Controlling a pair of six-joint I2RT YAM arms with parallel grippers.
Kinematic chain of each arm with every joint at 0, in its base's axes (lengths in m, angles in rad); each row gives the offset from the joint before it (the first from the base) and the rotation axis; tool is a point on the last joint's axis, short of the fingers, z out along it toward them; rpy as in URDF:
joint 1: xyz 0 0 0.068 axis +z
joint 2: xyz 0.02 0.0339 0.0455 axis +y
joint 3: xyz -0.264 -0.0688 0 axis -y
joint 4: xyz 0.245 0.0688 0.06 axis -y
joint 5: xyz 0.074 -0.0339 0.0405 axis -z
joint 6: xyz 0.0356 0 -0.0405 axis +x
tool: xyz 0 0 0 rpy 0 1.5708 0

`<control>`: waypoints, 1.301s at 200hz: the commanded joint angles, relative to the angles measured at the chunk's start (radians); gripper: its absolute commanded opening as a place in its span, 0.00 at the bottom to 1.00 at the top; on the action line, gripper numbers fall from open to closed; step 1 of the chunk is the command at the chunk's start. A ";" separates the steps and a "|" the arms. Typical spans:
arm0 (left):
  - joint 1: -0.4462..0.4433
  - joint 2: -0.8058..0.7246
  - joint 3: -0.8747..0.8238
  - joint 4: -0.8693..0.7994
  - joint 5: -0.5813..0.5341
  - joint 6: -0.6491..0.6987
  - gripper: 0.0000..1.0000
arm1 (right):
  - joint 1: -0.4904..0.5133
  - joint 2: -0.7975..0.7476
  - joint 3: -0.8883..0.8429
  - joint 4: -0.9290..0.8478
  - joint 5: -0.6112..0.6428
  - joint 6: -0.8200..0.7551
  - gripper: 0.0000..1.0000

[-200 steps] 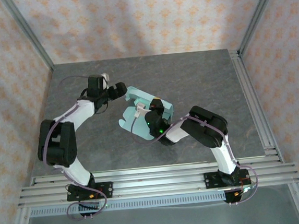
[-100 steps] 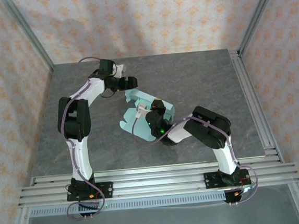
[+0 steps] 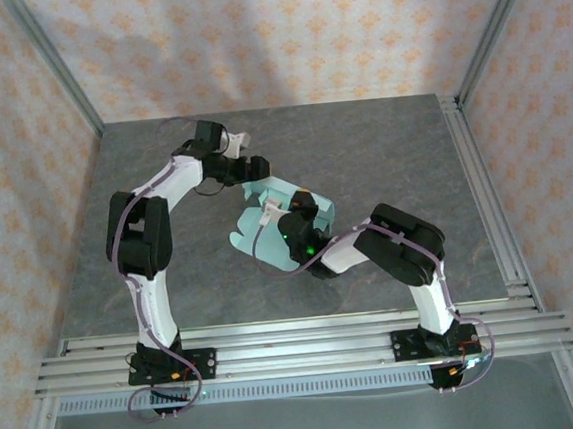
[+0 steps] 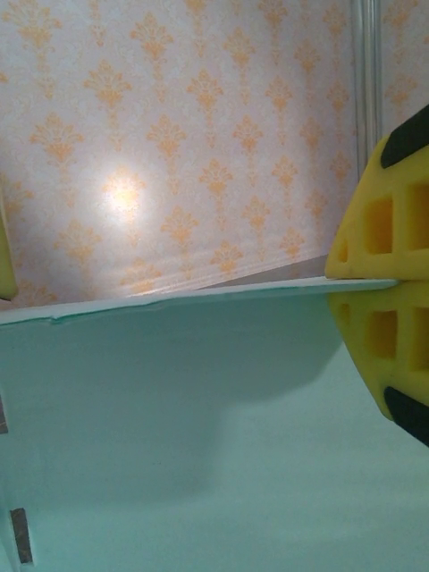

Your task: Fold the paper box

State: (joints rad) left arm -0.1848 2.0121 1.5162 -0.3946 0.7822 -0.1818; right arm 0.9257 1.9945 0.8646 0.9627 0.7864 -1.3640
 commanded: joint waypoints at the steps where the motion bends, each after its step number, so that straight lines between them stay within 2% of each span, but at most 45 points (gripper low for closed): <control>1: 0.010 -0.066 -0.061 0.095 0.060 -0.053 0.81 | -0.001 0.016 -0.010 -0.145 -0.026 0.082 0.00; 64: 0.015 -0.096 -0.154 0.192 0.155 -0.069 0.80 | -0.004 0.017 -0.006 -0.159 -0.036 0.097 0.00; 97: 0.030 -0.157 -0.202 0.238 0.028 -0.092 0.80 | -0.006 0.020 -0.010 -0.150 -0.039 0.089 0.00; 123: 0.039 -0.172 -0.212 0.281 0.059 -0.101 0.79 | -0.006 0.017 -0.012 -0.145 -0.041 0.089 0.00; 142: 0.044 -0.172 -0.213 0.298 0.023 -0.074 0.79 | -0.006 0.012 -0.013 -0.148 -0.048 0.091 0.00; 163: 0.086 -0.159 -0.242 0.405 -0.009 -0.118 0.86 | -0.007 0.004 -0.019 -0.153 -0.052 0.097 0.00; 193: 0.154 -0.125 -0.251 0.463 -0.072 -0.113 0.86 | -0.009 -0.010 -0.029 -0.168 -0.053 0.114 0.00; 213: 0.193 -0.080 -0.227 0.439 -0.112 -0.116 0.81 | -0.011 -0.013 -0.032 -0.173 -0.050 0.119 0.00; 230: 0.200 -0.004 -0.123 0.293 -0.121 -0.060 0.75 | -0.011 -0.013 -0.031 -0.177 -0.050 0.126 0.00; 236: 0.197 0.032 -0.073 0.241 -0.114 -0.040 0.71 | -0.010 -0.013 -0.029 -0.179 -0.050 0.129 0.00; 245: 0.189 0.085 -0.002 0.157 -0.082 -0.006 0.59 | -0.011 -0.011 -0.027 -0.181 -0.052 0.132 0.00; 260: 0.166 0.141 0.075 0.085 -0.054 0.047 0.51 | -0.012 -0.007 -0.022 -0.183 -0.053 0.137 0.00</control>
State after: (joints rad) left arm 0.0235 2.0769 1.4822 -0.1215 0.6987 -0.2352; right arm 0.9192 1.9678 0.8696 0.8894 0.7673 -1.2980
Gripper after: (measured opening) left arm 0.555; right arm 0.051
